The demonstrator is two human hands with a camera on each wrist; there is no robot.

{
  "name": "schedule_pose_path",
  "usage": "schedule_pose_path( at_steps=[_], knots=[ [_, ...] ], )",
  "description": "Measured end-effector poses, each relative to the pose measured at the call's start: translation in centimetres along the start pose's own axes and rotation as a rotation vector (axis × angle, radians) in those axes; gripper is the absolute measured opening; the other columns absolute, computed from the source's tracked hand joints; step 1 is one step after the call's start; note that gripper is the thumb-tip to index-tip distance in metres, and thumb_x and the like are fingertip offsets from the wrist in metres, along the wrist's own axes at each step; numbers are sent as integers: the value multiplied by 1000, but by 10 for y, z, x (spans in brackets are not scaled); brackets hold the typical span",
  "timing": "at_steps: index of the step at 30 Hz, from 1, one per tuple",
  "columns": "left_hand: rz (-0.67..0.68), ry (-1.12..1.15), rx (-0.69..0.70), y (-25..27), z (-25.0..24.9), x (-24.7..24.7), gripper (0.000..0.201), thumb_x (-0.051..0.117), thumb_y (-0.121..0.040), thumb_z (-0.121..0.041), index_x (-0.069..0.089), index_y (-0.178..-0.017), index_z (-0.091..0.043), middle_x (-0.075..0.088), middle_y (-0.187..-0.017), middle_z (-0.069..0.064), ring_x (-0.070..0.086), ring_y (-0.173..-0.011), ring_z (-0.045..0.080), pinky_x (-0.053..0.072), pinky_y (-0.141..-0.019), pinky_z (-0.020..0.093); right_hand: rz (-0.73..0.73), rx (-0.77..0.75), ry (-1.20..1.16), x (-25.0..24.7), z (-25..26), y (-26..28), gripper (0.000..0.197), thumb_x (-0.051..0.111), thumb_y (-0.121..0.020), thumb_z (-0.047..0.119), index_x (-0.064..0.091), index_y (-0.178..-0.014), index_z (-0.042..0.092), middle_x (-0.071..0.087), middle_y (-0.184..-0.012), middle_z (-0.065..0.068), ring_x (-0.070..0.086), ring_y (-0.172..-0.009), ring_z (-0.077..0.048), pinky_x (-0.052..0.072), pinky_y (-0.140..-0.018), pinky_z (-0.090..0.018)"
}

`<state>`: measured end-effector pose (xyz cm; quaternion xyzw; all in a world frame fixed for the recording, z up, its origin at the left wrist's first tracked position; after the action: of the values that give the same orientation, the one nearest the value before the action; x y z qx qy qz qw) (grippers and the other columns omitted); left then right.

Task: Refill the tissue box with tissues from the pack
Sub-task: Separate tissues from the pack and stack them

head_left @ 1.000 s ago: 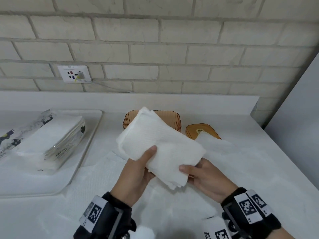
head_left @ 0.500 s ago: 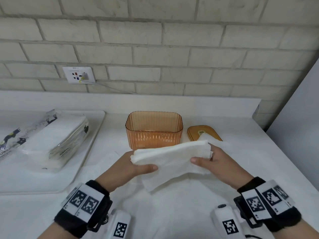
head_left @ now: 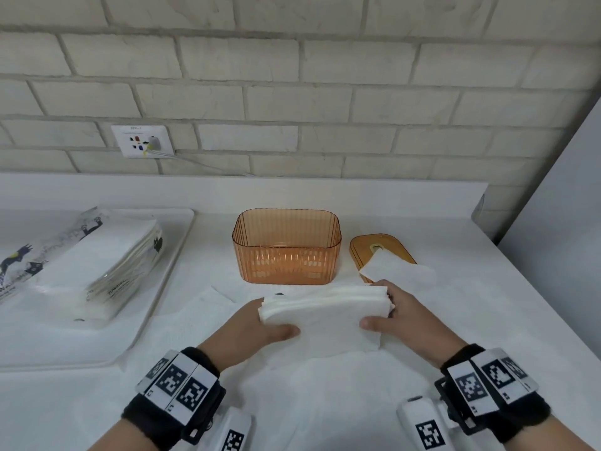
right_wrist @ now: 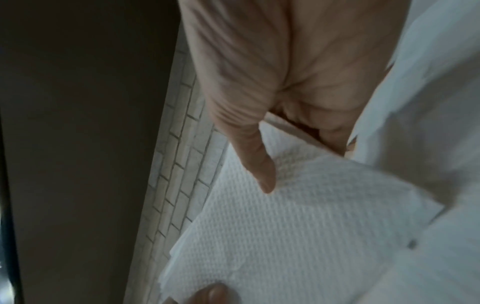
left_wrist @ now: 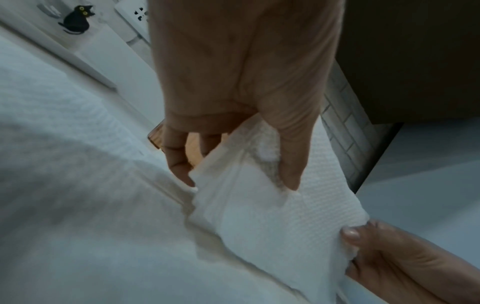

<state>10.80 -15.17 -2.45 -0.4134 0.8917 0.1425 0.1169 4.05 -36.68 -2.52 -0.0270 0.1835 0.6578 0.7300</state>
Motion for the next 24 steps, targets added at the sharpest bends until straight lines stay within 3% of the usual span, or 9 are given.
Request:
schedule_pose_path(
  at_steps=[3, 6, 11, 14, 16, 17, 19, 21, 24],
  knots=[
    [18, -4, 7, 1, 2, 3, 22, 74, -81, -16, 65, -101, -20, 73, -92, -13, 69, -86, 5, 52, -76, 18, 52, 35, -3, 8, -9, 2, 48, 71, -78, 4, 54, -119, 21, 67, -113, 2, 65, -103, -11, 52, -89, -27],
    [-5, 29, 25, 2, -1, 3, 25, 74, -81, -15, 66, -105, -21, 74, -98, -8, 70, -90, 8, 54, -79, 22, 3, 1, 9, 8, -1, 2, 37, 68, -82, 7, 58, -112, 25, 69, -110, 4, 64, -104, -13, 51, -93, -32],
    [-236, 119, 150, 10, -12, -15, 32, 79, -76, -24, 65, -105, -30, 72, -101, -13, 68, -90, 3, 54, -74, 19, -45, -117, -87, -5, 22, 6, 38, 68, -81, 5, 55, -110, 25, 68, -107, 3, 65, -100, -10, 52, -88, -28],
    [-160, 22, 78, 7, 3, -12, 40, 81, -68, -34, 63, -103, -33, 69, -102, -9, 65, -89, 4, 54, -77, 23, 1, -32, -70, 3, 3, 4, 47, 71, -77, 1, 50, -115, 20, 65, -109, -3, 64, -102, -17, 51, -87, -28],
    [-61, -46, 23, 5, 11, -4, 36, 77, -78, -24, 62, -110, -31, 70, -105, -14, 65, -95, -1, 52, -88, 22, 6, -23, -38, 9, -5, 1, 49, 69, -79, 0, 51, -116, 26, 65, -112, 3, 62, -105, -11, 49, -88, -23],
    [-42, -44, 16, 5, 11, -2, 34, 74, -81, -19, 61, -110, -32, 71, -104, -19, 64, -96, -5, 51, -87, 16, 6, -31, -40, 11, -5, 0, 48, 68, -80, -1, 53, -116, 28, 66, -112, 6, 62, -105, -7, 49, -89, -21],
    [-32, -44, 56, 5, 6, 0, 35, 71, -84, -13, 60, -109, -35, 67, -104, -31, 61, -97, -12, 46, -81, 5, -1, -50, -32, 13, 0, -1, 42, 66, -83, 1, 57, -114, 27, 67, -111, 8, 61, -106, -4, 47, -94, -21],
    [-56, -48, 120, 4, -1, -2, 37, 70, -85, -11, 60, -112, -35, 64, -110, -32, 60, -103, -11, 43, -84, 4, -11, -82, -5, 10, 9, 1, 37, 64, -84, 4, 58, -110, 29, 68, -109, 9, 61, -104, -1, 47, -93, -19],
    [-119, -18, 171, 6, -7, -10, 35, 70, -84, -14, 62, -109, -37, 64, -110, -31, 60, -103, -9, 43, -86, 6, -21, -146, 8, 3, 18, 3, 35, 63, -85, 3, 58, -109, 28, 68, -107, 9, 62, -97, 4, 48, -82, -10]
  ],
)
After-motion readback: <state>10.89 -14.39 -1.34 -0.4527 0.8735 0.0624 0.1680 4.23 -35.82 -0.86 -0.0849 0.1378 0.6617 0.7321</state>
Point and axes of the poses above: each hand's wrist, its own y-axis away from the middle knuckle, its own x-axis out of the palm, z = x × y, the point moved 7 cm from there along -y, towards the middle knuckle
